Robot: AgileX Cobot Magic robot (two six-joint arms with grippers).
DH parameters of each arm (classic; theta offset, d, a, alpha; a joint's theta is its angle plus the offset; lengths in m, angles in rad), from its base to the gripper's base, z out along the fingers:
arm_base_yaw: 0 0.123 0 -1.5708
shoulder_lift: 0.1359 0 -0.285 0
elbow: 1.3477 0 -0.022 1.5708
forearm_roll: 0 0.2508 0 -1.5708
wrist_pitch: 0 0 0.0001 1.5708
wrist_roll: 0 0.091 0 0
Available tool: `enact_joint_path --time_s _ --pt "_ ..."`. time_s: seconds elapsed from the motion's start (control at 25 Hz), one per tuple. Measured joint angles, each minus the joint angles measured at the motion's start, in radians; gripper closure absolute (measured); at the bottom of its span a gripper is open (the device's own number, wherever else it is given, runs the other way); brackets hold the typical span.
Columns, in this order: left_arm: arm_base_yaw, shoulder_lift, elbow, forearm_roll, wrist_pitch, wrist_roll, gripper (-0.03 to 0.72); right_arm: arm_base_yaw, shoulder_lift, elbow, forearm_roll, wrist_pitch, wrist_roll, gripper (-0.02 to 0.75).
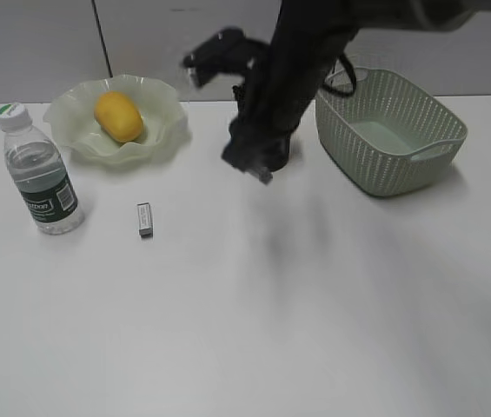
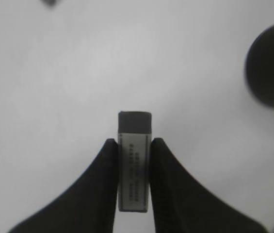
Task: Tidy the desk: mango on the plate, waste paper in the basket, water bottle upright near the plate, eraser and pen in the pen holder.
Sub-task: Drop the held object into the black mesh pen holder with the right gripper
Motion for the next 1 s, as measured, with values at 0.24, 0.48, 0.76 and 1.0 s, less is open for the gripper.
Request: enact_joint_path --time_s 0.24,0.48,0.76,1.0 --pt "0.0 0.0 0.0 0.0 0.0 0.0 0.409 -0.042 -0.15 -0.005 0.086 -0.356 0.032 0.573" --pt "0.0 0.0 0.0 0.0 0.0 0.0 0.428 -0.127 -0.102 -0.005 0.091 -0.611 0.138 0.573" --pt "0.0 0.0 0.0 0.0 0.0 0.0 0.446 -0.162 0.038 -0.004 0.094 -0.794 0.179 0.573" --pt "0.0 0.0 0.0 0.0 0.0 0.0 0.447 -0.162 0.11 -0.004 0.096 -0.791 0.193 0.573"
